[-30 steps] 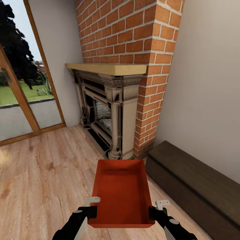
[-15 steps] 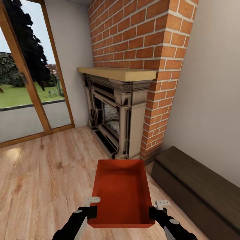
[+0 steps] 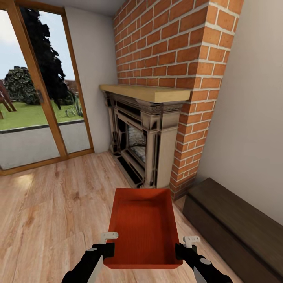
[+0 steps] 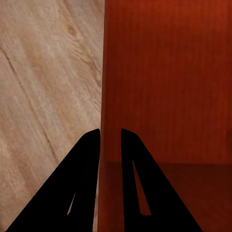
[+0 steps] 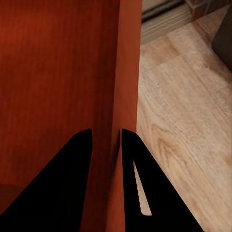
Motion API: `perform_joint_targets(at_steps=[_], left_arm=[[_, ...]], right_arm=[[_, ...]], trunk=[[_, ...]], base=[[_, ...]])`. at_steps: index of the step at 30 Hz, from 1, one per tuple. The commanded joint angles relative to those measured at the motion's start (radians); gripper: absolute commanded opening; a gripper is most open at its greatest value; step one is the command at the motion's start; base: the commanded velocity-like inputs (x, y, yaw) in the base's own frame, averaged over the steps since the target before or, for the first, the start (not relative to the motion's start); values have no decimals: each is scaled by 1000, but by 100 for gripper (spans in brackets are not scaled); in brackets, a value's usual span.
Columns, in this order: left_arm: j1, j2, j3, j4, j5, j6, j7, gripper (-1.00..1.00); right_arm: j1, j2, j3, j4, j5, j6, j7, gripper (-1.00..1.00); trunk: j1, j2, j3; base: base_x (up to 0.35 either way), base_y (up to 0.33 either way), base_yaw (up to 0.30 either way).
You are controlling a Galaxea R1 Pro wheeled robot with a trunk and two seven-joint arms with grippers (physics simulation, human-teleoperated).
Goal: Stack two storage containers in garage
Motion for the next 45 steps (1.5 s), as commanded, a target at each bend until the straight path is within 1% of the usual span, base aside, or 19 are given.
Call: perform_joint_targets(at_steps=[1, 45], left_arm=[[0, -8, 3, 1, 1, 6, 1, -100], [0, -8, 3, 3, 1, 6, 1, -100]], right_arm=[[0, 1, 25, -1, -5, -2, 5, -100], [0, 1, 26, -1, -5, -2, 5, -100]], trunk=[[-4, 7, 4], [-173, 315, 211]], base=[[0, 0, 29], [0, 0, 1]])
